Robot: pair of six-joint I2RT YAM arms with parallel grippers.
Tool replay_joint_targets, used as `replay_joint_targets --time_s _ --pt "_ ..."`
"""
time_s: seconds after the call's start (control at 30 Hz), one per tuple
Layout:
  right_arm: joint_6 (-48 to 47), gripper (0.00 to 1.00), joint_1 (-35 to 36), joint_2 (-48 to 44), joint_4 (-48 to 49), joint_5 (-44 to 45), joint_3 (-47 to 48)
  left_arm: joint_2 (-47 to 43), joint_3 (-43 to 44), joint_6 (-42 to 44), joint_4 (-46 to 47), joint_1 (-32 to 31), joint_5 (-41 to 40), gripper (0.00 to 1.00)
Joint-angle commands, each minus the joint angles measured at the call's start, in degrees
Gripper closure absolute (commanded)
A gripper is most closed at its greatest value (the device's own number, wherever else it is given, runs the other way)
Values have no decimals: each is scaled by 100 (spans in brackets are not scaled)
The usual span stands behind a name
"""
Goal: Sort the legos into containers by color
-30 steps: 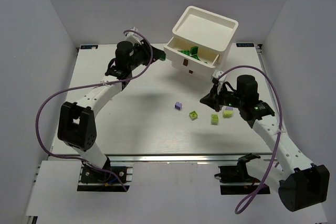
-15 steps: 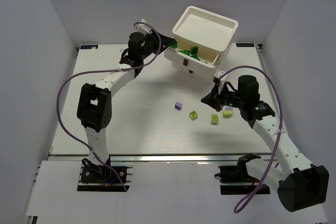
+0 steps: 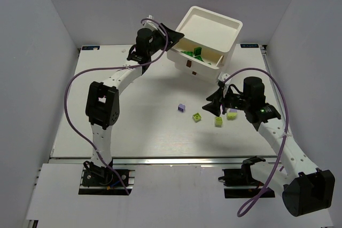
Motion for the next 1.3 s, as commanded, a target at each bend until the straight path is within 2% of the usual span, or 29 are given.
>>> replay_joint_targets --time_s 0.0,0.07,0.1,0.13,0.17,0.2,0.27,0.3,0.33,0.37,0.4,0.43,0.47,0.53,0.57,0.6,0.7,0.87,0.9,0.97,1.17,1.27 --pt "-638 44 -28 18 -156 -502 45 -449 278 244 -244 -18 21 42" --pt "-1182 50 7 62 -323 -766 80 -589 358 446 -351 61 178 57" --pt "-1760 54 16 79 -463 -767 97 -851 306 534 -429 114 249 80" --pt "-1957 67 25 97 -482 -680 115 -1063 70 891 -526 166 267 91" --pt "-2116 73 34 114 -447 -592 141 -1291 -89 1165 -831 167 250 99" --pt "-2248 78 51 236 -456 -435 315 -1850 -273 1446 -1026 167 241 100" --pt "-2495 97 112 447 -552 31 649 -2503 -1194 2447 -1221 167 302 100" --pt "-2452 100 156 727 -596 215 1025 -2863 -1607 2720 -1221 167 355 100" --pt "-2286 100 200 886 -623 557 1221 -3615 -2055 3132 -1213 167 355 94" --pt "-2284 100 288 1045 -701 656 1396 -3997 -2955 3293 -1186 167 338 84" --pt "-2284 100 332 1325 -772 796 1555 -4322 -3347 3425 -1177 167 251 73" --pt "-2232 100 376 1440 -737 1119 1748 -4943 -3699 3696 -1195 167 206 54" --pt "-2110 100 481 1555 -667 1305 1793 -5202 -4268 3829 -1230 167 162 45" --pt "-1969 100 701 1801 -318 2067 1916 -5868 -4746 4162 -1248 167 22 31" --pt "-1872 100 754 1898 -228 2315 1960 -6020 -5105 4260 -1274 167 -74 27" --pt "-1845 100 885 2081 -158 2779 2030 -6161 -5239 4331 -1274 167 -171 24" --pt "-1818 100 1035 2494 -87 3423 2434 -6470 -5592 4621 -1283 167 -540 20" --pt "-1818 100 1325 3224 70 4136 2962 -6628 -5513 4727 -1502 167 -638 19" --pt "-1810 100 1378 3330 219 4590 2989 -6672 -5557 4727 -1502 167 -612 19" --pt "-1810 100 1623 3602 579 4988 3059 -6768 -5627 4744 -1502 167 -637 19" --pt "-1897 100 1756 4192 1152 6481 3419 -6874 -5610 4815 -1705 167 -822 18" --pt "-2012 100 1783 4324 1442 6729 3516 -6848 -5610 4824 -1696 167 -805 17"
